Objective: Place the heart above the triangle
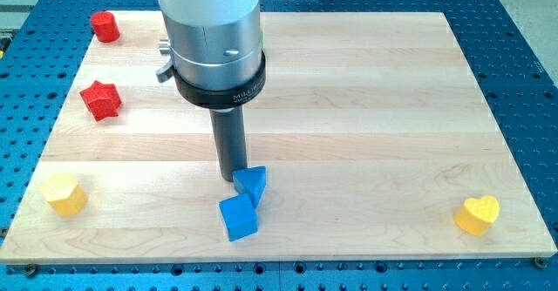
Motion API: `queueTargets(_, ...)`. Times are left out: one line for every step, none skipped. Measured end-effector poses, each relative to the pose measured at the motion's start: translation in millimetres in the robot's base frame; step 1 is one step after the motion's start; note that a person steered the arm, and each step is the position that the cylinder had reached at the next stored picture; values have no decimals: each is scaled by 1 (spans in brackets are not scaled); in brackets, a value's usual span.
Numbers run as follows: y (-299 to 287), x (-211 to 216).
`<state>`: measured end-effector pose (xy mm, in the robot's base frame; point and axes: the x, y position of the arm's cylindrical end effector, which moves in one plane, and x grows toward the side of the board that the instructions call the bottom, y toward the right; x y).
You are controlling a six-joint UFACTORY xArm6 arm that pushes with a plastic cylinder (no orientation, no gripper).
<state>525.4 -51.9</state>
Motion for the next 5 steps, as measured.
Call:
queueTargets(27,-15)
queueTargets(118,-36)
queueTargets(259,-35)
queueTargets(360,13)
queueTargets(362,87)
